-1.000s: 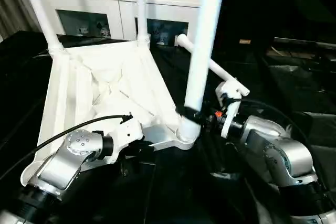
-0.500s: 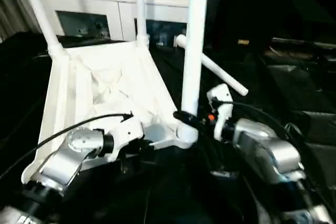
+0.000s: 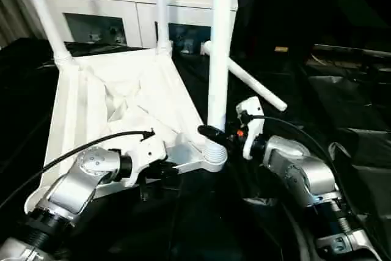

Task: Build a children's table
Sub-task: Insert table leg to table base

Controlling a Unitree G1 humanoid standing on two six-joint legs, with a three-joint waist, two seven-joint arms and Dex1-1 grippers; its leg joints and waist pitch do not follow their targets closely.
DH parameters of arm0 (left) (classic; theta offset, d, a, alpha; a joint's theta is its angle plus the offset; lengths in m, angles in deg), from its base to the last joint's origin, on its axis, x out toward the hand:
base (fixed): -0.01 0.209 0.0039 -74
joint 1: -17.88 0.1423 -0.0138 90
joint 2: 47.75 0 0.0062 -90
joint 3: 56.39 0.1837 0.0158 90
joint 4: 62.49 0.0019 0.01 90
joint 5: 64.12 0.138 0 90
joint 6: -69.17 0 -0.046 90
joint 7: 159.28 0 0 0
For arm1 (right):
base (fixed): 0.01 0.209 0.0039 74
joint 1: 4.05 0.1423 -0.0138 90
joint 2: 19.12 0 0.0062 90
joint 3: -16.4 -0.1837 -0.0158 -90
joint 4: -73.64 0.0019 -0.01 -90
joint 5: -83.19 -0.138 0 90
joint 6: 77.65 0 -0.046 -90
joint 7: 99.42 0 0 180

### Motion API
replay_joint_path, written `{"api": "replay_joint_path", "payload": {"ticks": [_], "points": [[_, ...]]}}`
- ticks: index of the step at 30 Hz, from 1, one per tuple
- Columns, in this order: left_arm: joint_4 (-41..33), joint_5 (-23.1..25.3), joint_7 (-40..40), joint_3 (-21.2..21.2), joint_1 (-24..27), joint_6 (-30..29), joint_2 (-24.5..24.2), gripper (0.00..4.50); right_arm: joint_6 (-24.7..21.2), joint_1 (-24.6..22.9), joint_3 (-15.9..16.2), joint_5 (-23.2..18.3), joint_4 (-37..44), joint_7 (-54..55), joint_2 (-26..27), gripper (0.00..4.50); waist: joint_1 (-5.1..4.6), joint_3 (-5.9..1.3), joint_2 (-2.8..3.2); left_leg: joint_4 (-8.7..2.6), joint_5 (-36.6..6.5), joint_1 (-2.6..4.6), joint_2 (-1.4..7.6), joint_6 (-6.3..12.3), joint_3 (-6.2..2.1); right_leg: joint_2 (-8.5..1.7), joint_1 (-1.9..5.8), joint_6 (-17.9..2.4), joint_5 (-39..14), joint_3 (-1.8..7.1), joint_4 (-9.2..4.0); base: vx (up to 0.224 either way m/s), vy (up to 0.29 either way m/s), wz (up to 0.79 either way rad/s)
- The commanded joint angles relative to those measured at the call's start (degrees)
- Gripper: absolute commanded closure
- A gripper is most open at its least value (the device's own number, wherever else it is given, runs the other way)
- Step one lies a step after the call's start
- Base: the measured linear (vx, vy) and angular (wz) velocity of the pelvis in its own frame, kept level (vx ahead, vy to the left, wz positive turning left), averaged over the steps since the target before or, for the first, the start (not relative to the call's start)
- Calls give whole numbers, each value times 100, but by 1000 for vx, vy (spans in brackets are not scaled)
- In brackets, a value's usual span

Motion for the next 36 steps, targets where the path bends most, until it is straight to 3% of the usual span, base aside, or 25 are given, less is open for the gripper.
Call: {"api": "replay_joint_path", "payload": {"ticks": [1,2,3,4,7,11,12,13,16,18,20,22,25,27,28,29,30,31,32,33,34,35,36], "points": [[67,108,18,-24,-89,44,-2,450,10,-198,-134,-79,-152,-110,-34,264,-41,-309,71,-464,-2491,186,130,-238,-120,-481,75,-361,-3389,233,-693,0,0,0],[67,108,18,-24,-90,44,-2,450,15,-206,-135,-82,-156,-117,-35,264,-46,-311,67,-475,-2513,184,136,-229,-128,-481,89,-387,-3331,225,-686,0,0,0],[92,109,14,-27,-103,51,5,450,104,-313,-119,-93,-182,-201,-38,264,-46,-315,101,-479,-2512,176,136,-239,-137,-485,99,-407,-3280,225,-678,0,0,0],[92,109,14,-27,-103,51,5,450,104,-313,-119,-93,-182,-201,-38,264,-60,-313,82,-493,-2522,166,141,-235,-135,-477,108,-431,-3206,221,-675,0,0,0],[130,112,12,-32,-141,53,20,450,287,-471,-143,-82,-224,-203,13,264,-60,-303,107,-490,-2641,196,139,-246,-131,-479,82,-483,-3207,231,-684,0,0,0],[184,126,17,-40,-193,61,39,450,743,-751,-179,55,-272,-147,91,264,-75,-258,104,-482,-2889,237,117,-238,-150,-501,71,-347,-3739,189,-769,0,0,0],[184,126,17,-40,-193,61,39,450,743,-751,-179,55,-272,-147,91,264,-99,-214,110,-436,-3177,349,94,-242,-159,-495,-2,-207,-4185,120,-889,0,0,0],[190,129,19,-41,-199,61,42,450,849,-804,-161,105,-265,-146,91,264,-115,-211,111,-422,-3255,382,82,-243,-166,-491,1,-160,-4303,79,-919,0,0,0],[204,141,20,-47,-212,67,45,450,1320,-951,8,382,-272,-136,42,264,-134,-245,160,-490,-3338,350,128,-217,-211,-510,124,-137,-4047,-10,-924,0,0,0],[213,146,17,-50,-223,64,51,450,1460,-990,-7,407,-293,-121,76,264,-170,-234,221,-589,-3805,360,197,-264,-271,-485,193,-220,-3583,-115,-909,0,0,0],[225,151,14,-53,-236,64,57,450,1613,-1014,-24,436,-342,-100,108,264,-173,-232,220,-597,-3892,368,198,-275,-276,-485,194,-241,-3517,-127,-902,0,0,0],[257,161,21,-63,-253,77,65,450,1927,-1024,-136,442,-490,17,219,264,-204,-212,223,-572,-4079,411,178,-299,-270,-551,169,-206,-3735,-209,-955,0,0,0],[272,167,27,-69,-257,84,65,450,2132,-1020,-221,424,-626,84,294,264,-243,-185,232,-565,-4181,437,179,-281,-279,-535,178,-91,-3912,-317,-1024,0,0,0],[274,174,30,-74,-255,89,61,450,2264,-1026,-265,415,-740,117,327,264,-251,-150,299,-743,-4672,364,285,-299,-282,-415,294,-104,-3579,-440,-876,-34,-1,0],[272,176,29,-75,-254,88,57,450,2283,-1030,-274,412,-792,124,334,264,-92,-172,378,-1213,-5280,-155,500,-408,-251,-296,759,-326,-2395,-285,226,-68,-1,0],[272,176,29,-75,-254,88,57,450,2283,-1030,-274,412,-792,124,334,264,104,-229,351,-1283,-5334,-249,477,-427,-122,-231,750,-357,-1562,-158,449,-46,-56,17],[267,185,34,-80,-255,82,54,450,2278,-1028,-275,416,-872,122,340,264,65,-261,-144,-479,-3605,522,60,-312,-26,-615,-138,-298,-3804,327,-555,68,-133,22],[267,190,36,-83,-255,82,55,450,2299,-1022,-271,427,-910,115,343,264,77,-115,-22,163,-2893,705,-42,-165,-51,-998,-418,-300,-5341,406,-1043,68,-133,22],[266,192,35,-84,-255,83,54,450,2309,-1017,-272,428,-920,112,346,264,109,-199,-85,268,-1975,552,21,-23,-132,-1156,-239,-261,-5845,558,-1076,84,-90,-16],[264,195,33,-87,-254,87,51,450,2337,-1006,-273,427,-940,103,353,264,220,-259,-25,-201,-976,19,110,-16,-273,-1016,343,-236,-5049,472,-743,63,-8,-25],[271,196,35,-85,-257,89,49,450,2380,-984,-275,420,-980,96,362,264,189,-298,53,-488,-1384,38,154,-219,-237,-609,257,-280,-3799,239,-567,63,-8,-25],[272,196,37,-84,-258,89,49,450,2385,-978,-275,418,-988,94,363,264,146,-321,56,-514,-1650,88,174,-251,-234,-525,209,-376,-3173,225,-485,54,6,-1],[277,199,40,-84,-261,89,48,450,2395,-964,-273,415,-1007,89,365,264,96,-342,96,-542,-1816,102,170,-262,-221,-480,229,-661,-2229,237,-401,0,0,0]]}}
